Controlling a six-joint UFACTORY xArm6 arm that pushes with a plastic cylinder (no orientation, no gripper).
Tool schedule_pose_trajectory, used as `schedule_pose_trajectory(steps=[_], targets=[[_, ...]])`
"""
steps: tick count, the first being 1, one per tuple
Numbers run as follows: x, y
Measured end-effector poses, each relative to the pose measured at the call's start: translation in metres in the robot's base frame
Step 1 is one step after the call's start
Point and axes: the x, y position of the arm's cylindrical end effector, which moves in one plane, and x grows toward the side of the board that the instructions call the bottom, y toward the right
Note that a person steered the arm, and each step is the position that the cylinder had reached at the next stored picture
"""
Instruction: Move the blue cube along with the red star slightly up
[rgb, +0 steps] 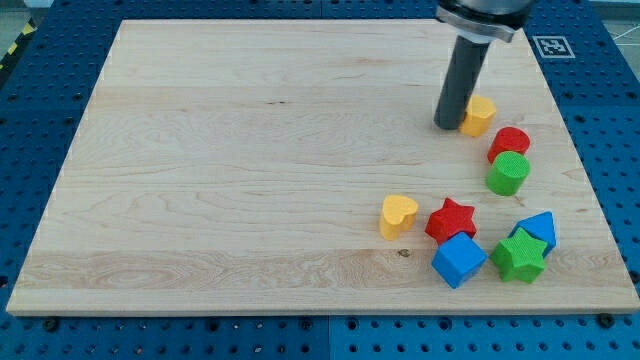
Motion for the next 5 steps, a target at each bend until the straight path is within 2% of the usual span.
schedule_pose_trajectory(steps=[1, 2, 3, 4, 5], targets=[[0.001, 0.004], [0.010, -0.038], [0.035, -0.053], [0.066, -0.092], [0.087, -0.156]])
